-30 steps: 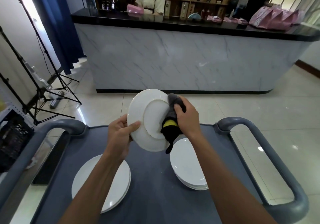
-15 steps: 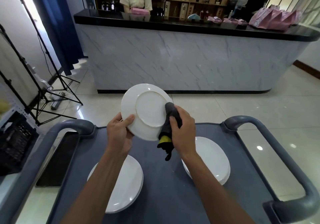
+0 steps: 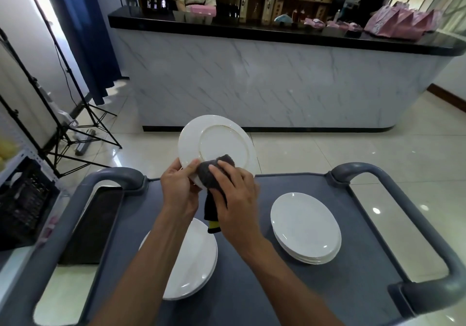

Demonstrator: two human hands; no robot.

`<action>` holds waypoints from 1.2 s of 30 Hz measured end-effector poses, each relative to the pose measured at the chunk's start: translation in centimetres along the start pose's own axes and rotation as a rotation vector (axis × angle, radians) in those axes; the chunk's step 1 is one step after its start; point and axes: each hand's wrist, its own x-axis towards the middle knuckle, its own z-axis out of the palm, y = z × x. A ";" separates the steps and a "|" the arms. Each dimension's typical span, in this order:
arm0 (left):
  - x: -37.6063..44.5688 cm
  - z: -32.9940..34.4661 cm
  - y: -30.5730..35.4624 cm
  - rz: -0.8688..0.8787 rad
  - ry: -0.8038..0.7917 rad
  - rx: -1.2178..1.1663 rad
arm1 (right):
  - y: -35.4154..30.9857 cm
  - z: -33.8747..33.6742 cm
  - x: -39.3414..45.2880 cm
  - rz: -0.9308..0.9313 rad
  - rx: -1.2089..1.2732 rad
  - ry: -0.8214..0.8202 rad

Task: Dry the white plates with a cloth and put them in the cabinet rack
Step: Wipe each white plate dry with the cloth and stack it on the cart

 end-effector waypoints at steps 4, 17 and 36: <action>-0.2 -0.4 0.3 -0.009 -0.013 0.000 | 0.6 -0.2 -0.2 0.038 0.015 -0.003; 0.2 -2.0 0.4 -0.044 -0.166 0.023 | 5.6 -2.6 1.9 0.336 0.204 0.061; -0.7 -2.4 -0.4 -0.015 -0.374 0.341 | 5.2 -4.4 6.7 0.217 0.028 0.000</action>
